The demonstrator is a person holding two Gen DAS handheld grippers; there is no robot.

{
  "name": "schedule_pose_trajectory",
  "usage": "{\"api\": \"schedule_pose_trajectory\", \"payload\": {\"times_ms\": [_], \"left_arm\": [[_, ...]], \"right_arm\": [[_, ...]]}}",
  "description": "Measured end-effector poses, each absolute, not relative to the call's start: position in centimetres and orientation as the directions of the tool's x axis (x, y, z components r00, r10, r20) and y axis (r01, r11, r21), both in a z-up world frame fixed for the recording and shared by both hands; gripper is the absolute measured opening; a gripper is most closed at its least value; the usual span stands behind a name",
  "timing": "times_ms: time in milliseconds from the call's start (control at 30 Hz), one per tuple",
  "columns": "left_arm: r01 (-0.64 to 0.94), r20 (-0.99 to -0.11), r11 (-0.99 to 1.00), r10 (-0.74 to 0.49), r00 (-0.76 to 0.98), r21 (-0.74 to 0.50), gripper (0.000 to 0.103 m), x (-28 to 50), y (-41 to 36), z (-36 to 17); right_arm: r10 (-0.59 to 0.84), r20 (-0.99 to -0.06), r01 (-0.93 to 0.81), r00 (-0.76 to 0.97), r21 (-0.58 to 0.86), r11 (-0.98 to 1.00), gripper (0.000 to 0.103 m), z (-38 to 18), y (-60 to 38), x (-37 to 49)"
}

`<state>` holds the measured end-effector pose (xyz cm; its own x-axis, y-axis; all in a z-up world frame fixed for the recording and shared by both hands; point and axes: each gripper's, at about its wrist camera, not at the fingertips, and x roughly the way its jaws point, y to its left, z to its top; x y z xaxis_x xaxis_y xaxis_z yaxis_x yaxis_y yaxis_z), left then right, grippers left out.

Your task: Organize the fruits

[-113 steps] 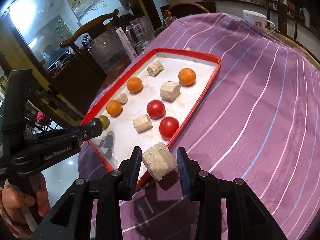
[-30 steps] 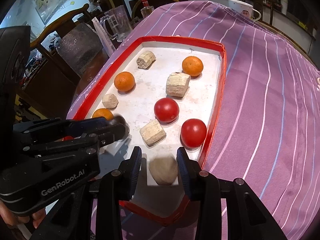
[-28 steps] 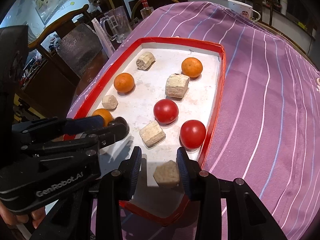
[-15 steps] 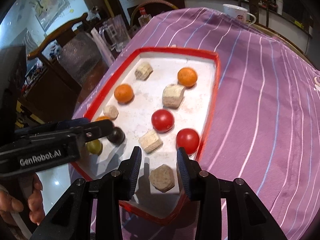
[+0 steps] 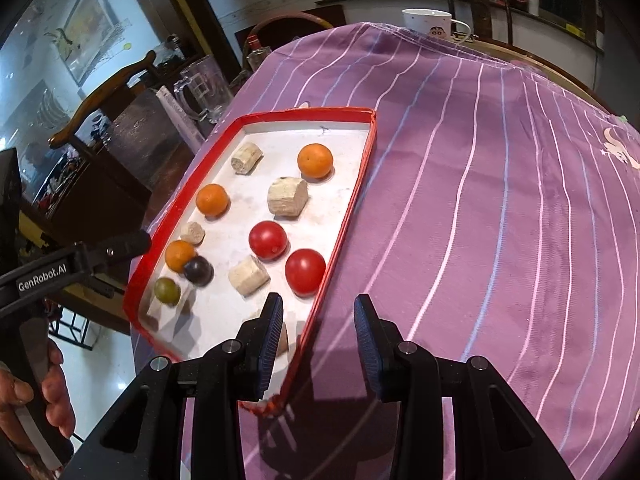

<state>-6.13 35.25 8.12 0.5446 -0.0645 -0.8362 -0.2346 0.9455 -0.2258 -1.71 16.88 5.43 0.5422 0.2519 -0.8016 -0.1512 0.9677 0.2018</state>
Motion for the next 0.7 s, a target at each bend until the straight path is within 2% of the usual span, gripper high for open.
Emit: {"api": "schedule_pose_trajectory", "payload": {"times_ms": [100, 167, 267, 300, 367, 467, 500, 567, 700], "left_arm": [[-0.247, -0.807, 0.952, -0.002, 0.590, -0.183, 0.065, -7.2, 34.1, 9.7], [-0.265, -0.777, 0.952, 0.050, 0.628, -0.153, 0.074, -8.2, 33.1, 10.9], [-0.311, -0.714, 0.946, 0.156, 0.682, -0.090, 0.080, -10.0, 31.6, 12.8], [-0.334, -0.682, 0.940, 0.206, 0.702, -0.060, 0.082, -10.6, 31.1, 13.6], [-0.386, -0.588, 0.923, 0.307, 0.748, -0.008, 0.103, -12.4, 29.9, 15.6], [-0.405, -0.432, 0.914, 0.374, 0.821, 0.022, 0.103, -14.6, 28.0, 18.3], [-0.406, -0.414, 0.913, 0.381, 0.827, 0.029, 0.103, -14.9, 27.7, 18.5], [-0.423, -0.435, 0.904, 0.402, 0.806, 0.052, 0.103, -14.8, 27.1, 18.4], [-0.385, -0.587, 0.922, 0.292, 0.755, -0.037, 0.103, -13.6, 27.2, 16.5]], "right_arm": [[0.267, -0.796, -0.185, 0.544, 0.196, 0.963, 0.041, 5.8, 16.5, -2.5], [0.275, -0.794, -0.206, 0.543, 0.191, 0.960, 0.041, 6.0, 16.2, -2.9], [0.288, -0.791, -0.237, 0.540, 0.185, 0.954, 0.041, 6.3, 15.9, -3.4], [0.295, -0.789, -0.249, 0.539, 0.185, 0.951, 0.041, 6.5, 15.9, -3.6], [0.305, -0.784, -0.274, 0.541, 0.179, 0.945, 0.041, 6.8, 15.8, -4.0], [0.318, -0.777, -0.311, 0.544, 0.166, 0.936, 0.041, 7.2, 15.8, -4.4], [0.322, -0.776, -0.321, 0.542, 0.163, 0.933, 0.041, 7.3, 15.8, -4.5], [0.331, -0.775, -0.338, 0.538, 0.161, 0.927, 0.041, 7.3, 15.8, -4.7], [0.342, -0.774, -0.364, 0.532, 0.155, 0.918, 0.041, 7.2, 15.4, -5.1]]}}
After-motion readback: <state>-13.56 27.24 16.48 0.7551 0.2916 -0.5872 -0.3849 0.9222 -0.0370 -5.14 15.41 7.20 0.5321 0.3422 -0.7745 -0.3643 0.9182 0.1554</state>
